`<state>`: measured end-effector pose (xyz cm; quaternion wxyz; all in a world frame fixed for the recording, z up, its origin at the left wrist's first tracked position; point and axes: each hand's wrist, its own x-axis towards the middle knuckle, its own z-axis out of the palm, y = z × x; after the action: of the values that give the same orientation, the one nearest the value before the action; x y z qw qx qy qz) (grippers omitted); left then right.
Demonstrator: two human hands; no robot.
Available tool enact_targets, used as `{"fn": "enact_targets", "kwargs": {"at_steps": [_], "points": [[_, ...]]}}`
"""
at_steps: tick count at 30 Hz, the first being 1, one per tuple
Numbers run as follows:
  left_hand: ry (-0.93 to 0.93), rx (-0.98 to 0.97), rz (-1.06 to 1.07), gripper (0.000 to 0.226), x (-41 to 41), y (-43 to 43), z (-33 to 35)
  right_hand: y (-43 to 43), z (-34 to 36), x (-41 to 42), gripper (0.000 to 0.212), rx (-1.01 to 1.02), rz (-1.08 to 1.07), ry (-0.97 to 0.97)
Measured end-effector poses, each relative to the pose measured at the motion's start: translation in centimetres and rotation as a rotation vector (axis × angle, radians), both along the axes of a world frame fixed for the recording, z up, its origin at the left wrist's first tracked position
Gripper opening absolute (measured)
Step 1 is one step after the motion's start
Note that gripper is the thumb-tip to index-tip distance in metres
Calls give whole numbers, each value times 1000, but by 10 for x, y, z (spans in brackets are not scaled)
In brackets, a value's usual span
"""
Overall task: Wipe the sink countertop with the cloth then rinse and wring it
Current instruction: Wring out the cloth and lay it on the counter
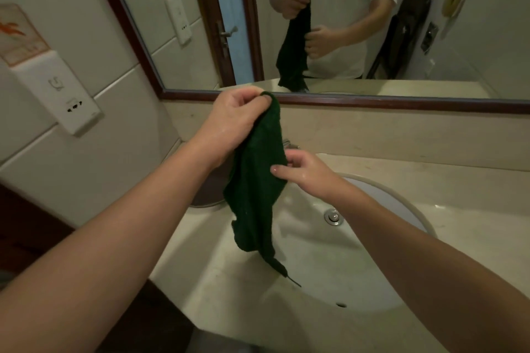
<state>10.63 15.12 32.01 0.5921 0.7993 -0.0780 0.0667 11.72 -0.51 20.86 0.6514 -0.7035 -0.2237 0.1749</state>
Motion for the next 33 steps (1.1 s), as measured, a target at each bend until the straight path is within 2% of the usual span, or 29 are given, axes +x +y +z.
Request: {"fn": "enact_targets", "kwargs": {"at_steps": [2,4,6,10,12,15,19,20,22,24,27,30,33], "points": [[-8,-34,78,25,-1,9,6,-7,-14,-5,12,-161,18,1],[7,-78,178,25,1,19,11,-15,-32,-10,14,-366,40,-19],[0,-99,250,25,1,25,14,-20,-47,-15,18,-476,41,-3],[-41,-62,322,25,0,30,15,-39,-58,-17,24,-508,-103,15],[-39,-113,408,24,1,36,12,-52,-54,-18,25,-553,-156,-31],[-22,-194,496,22,2,43,4,-68,-41,-21,28,-483,-259,-82],[28,-206,532,24,0,38,-16,-77,-6,-24,8,-316,-345,-95],[52,-209,530,23,-2,34,-20,-77,5,-25,15,-298,-336,-89],[88,-211,480,22,-8,25,-29,-74,30,-28,14,-238,-256,-43],[116,-191,388,22,-15,12,-35,-69,52,-32,22,-182,-99,-7],[116,-191,251,21,-21,-11,-39,-63,77,-36,40,-267,45,-98],[111,-205,164,14,-27,-28,-39,-60,97,-40,24,-385,-48,-242],[115,-203,102,11,-34,-37,-40,-62,110,-45,8,-355,-158,-278]]}}
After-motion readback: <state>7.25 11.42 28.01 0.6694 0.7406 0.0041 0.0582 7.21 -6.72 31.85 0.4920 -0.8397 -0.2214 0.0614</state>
